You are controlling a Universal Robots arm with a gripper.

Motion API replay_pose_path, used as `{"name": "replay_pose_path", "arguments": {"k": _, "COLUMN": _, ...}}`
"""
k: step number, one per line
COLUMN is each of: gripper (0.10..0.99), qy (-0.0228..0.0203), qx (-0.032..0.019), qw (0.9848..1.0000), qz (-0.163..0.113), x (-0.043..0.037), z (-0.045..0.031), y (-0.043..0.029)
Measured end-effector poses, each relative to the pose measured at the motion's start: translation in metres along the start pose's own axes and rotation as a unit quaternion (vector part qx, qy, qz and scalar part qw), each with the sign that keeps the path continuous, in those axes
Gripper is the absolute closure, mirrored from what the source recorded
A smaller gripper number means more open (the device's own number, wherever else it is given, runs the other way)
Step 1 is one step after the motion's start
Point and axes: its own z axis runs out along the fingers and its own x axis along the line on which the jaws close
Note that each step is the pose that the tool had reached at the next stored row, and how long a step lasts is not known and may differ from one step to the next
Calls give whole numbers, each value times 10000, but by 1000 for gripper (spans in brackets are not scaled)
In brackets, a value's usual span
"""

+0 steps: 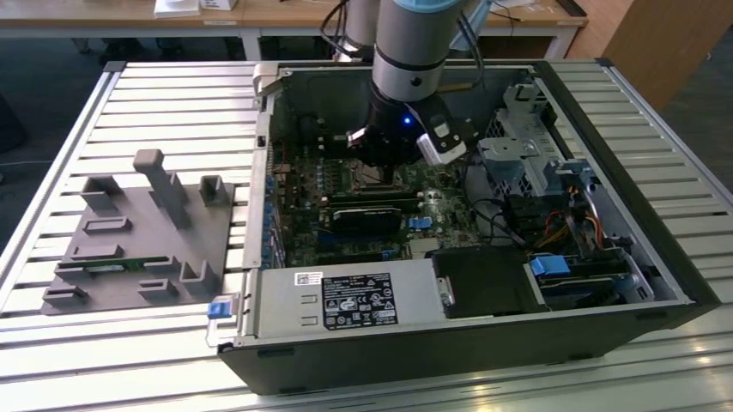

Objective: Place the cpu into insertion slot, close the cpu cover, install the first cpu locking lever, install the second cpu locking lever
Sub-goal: 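Install the second cpu locking lever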

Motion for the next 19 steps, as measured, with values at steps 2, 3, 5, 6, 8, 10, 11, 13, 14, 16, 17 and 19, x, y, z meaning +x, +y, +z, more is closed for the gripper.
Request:
{"name": "replay_pose_path", "arguments": {"k": 2, "gripper": 980, "qy": 0, "qx": -8, "qw": 10000, "qz": 0, "x": 60, "z": 3, "y": -11}}
{"name": "replay_pose_path", "arguments": {"k": 3, "gripper": 980, "qy": 0, "qx": -8, "qw": 10000, "qz": 0, "x": 82, "z": 4, "y": -15}}
{"name": "replay_pose_path", "arguments": {"k": 5, "gripper": 980, "qy": 0, "qx": -13, "qw": 10000, "qz": -1, "x": 125, "z": 4, "y": -47}}
{"name": "replay_pose_path", "arguments": {"k": 6, "gripper": 980, "qy": -1, "qx": -16, "qw": 10000, "qz": -1, "x": 142, "z": 3, "y": -67}}
{"name": "replay_pose_path", "arguments": {"k": 8, "gripper": 980, "qy": 0, "qx": -21, "qw": 10000, "qz": -1, "x": 168, "z": 2, "y": -92}}
{"name": "replay_pose_path", "arguments": {"k": 10, "gripper": 980, "qy": 0, "qx": -32, "qw": 10000, "qz": -1, "x": 203, "z": 2, "y": -112}}
{"name": "replay_pose_path", "arguments": {"k": 11, "gripper": 980, "qy": -1, "qx": -38, "qw": 10000, "qz": -1, "x": 221, "z": 3, "y": -121}}
{"name": "replay_pose_path", "arguments": {"k": 13, "gripper": 980, "qy": -1, "qx": -48, "qw": 10000, "qz": -1, "x": 257, "z": 6, "y": -134}}
{"name": "replay_pose_path", "arguments": {"k": 14, "gripper": 980, "qy": -1, "qx": -53, "qw": 10000, "qz": -2, "x": 267, "z": 11, "y": -138}}
{"name": "replay_pose_path", "arguments": {"k": 16, "gripper": 980, "qy": -1, "qx": -59, "qw": 10000, "qz": -2, "x": 272, "z": 34, "y": -140}}
{"name": "replay_pose_path", "arguments": {"k": 17, "gripper": 980, "qy": -1, "qx": -61, "qw": 10000, "qz": -2, "x": 273, "z": 51, "y": -142}}
{"name": "replay_pose_path", "arguments": {"k": 19, "gripper": 980, "qy": -1, "qx": -66, "qw": 10000, "qz": -3, "x": 272, "z": 89, "y": -146}}
